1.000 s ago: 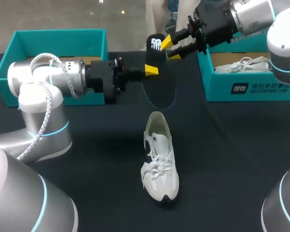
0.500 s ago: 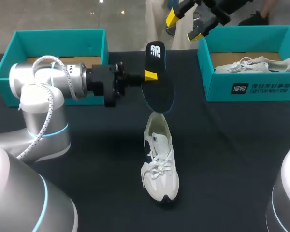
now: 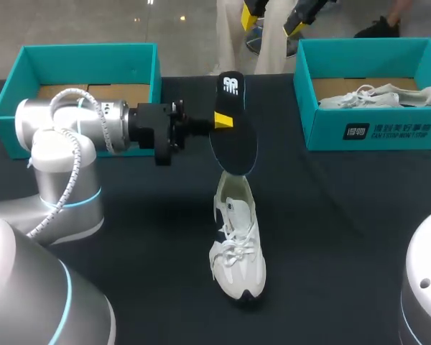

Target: Take the shoe out of the shoebox, open the shoe tongue, remove and reinsert the insole, then place the shoe into the shoebox

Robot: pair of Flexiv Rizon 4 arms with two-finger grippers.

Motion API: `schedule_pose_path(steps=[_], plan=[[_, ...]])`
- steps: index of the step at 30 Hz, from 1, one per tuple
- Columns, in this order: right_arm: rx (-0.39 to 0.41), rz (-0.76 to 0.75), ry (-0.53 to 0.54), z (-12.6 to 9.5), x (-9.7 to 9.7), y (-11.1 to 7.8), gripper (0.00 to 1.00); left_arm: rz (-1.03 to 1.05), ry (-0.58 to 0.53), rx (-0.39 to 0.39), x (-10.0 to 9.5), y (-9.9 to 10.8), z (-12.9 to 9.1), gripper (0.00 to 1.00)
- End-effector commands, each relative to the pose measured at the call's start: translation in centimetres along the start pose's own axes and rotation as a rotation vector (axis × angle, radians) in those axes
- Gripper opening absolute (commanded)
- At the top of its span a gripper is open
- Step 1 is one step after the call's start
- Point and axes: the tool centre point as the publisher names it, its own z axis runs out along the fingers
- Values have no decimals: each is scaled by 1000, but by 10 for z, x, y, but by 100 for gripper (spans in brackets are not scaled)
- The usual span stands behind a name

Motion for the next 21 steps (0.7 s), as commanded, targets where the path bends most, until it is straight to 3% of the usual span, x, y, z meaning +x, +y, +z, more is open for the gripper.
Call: schedule_pose_path(steps=[1, 21], plan=[[13, -4, -131, -3, 6, 5, 100, 4, 1, -4, 0, -3, 1, 0], [55, 9, -191, -7, 14, 5, 100, 15, 13, -8, -1, -9, 2, 0]])
